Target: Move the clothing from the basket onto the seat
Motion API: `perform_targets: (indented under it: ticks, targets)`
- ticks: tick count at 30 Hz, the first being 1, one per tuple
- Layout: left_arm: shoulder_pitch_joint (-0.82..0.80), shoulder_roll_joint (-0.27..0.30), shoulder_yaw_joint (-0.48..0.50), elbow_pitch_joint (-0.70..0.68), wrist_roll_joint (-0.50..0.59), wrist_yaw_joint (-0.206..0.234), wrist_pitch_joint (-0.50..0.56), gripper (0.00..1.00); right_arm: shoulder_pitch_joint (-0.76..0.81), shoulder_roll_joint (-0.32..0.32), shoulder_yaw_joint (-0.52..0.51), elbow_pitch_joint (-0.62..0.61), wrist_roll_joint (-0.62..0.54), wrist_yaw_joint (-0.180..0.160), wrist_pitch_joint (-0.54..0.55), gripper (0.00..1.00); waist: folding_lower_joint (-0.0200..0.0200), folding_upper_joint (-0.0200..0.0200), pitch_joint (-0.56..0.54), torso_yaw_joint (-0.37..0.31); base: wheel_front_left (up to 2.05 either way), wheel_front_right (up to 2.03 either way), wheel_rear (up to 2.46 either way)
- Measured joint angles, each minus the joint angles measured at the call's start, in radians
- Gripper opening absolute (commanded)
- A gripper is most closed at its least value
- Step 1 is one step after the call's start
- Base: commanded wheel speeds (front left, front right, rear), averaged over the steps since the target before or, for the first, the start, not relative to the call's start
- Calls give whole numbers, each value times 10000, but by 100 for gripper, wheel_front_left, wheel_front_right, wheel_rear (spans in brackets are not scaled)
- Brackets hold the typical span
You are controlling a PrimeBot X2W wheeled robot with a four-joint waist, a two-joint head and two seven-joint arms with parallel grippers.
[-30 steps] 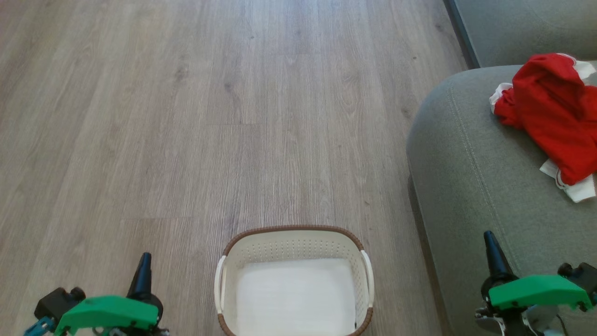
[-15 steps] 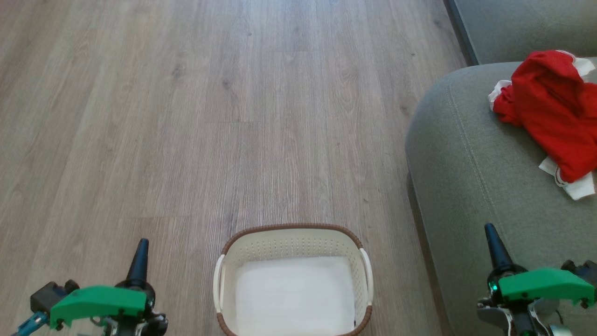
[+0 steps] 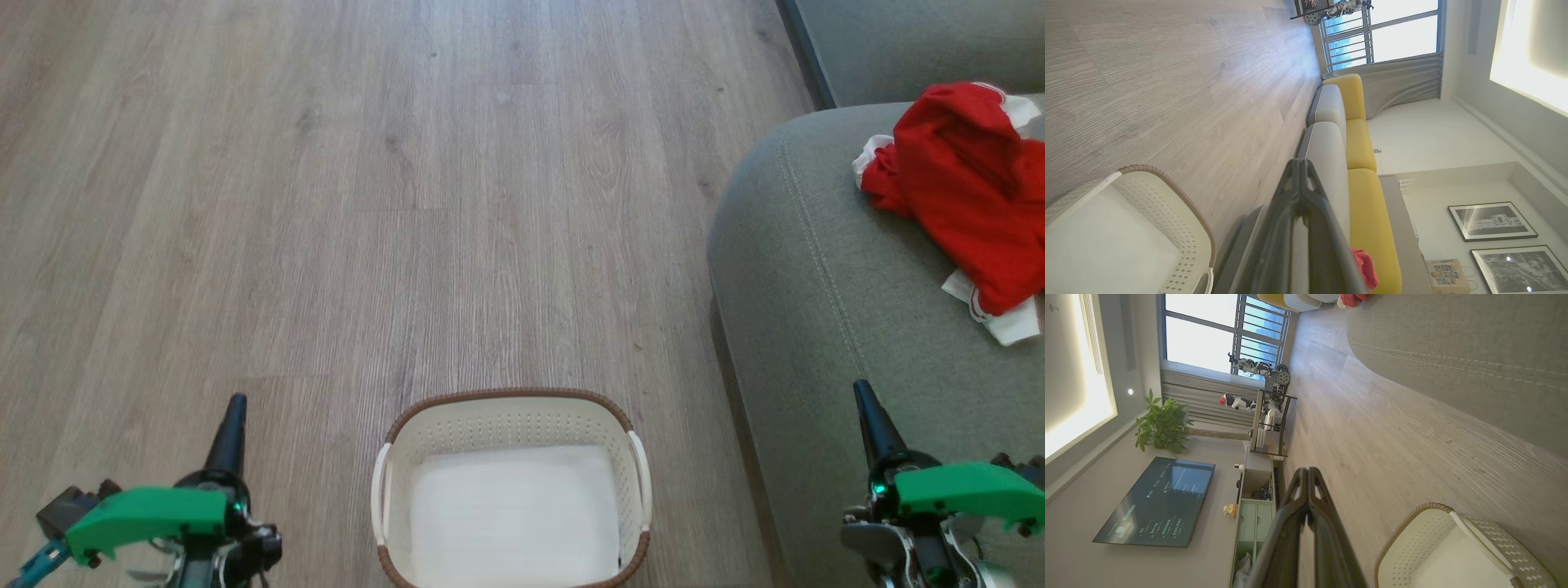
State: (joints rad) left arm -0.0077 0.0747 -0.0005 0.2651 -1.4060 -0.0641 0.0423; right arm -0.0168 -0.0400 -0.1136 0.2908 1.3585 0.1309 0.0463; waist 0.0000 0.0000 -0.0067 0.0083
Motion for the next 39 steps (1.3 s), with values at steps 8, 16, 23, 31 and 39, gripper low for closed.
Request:
perform_targets:
  ticks: [8, 16, 23, 31, 39]
  targets:
    - [-99, -125, 203, 17, -790, -236, 192, 0, -198, 0, -67, -36, 915, 0, 245, 0, 0, 0, 38, -32, 0, 0, 0]
    - [-353, -169, 481, 54, -1546, -447, 433, 0, -211, 0, -121, -40, 1820, 0, 433, 0, 0, 0, 77, -65, 0, 0, 0]
    - [-497, -224, 713, 71, -2079, -600, 593, 0, -407, 0, -163, -81, 2443, 0, 625, 0, 0, 0, 99, -83, 0, 0, 0]
    - [-496, -236, 719, 71, -2079, -600, 617, 0, -406, 0, -173, -81, 2443, 0, 625, 0, 0, 0, 99, -83, 0, 0, 0]
    - [-496, -244, 725, 71, -2079, -600, 617, 0, -406, 0, -173, -81, 2443, -2, 625, 0, 0, 0, 98, -83, 0, 0, 0]
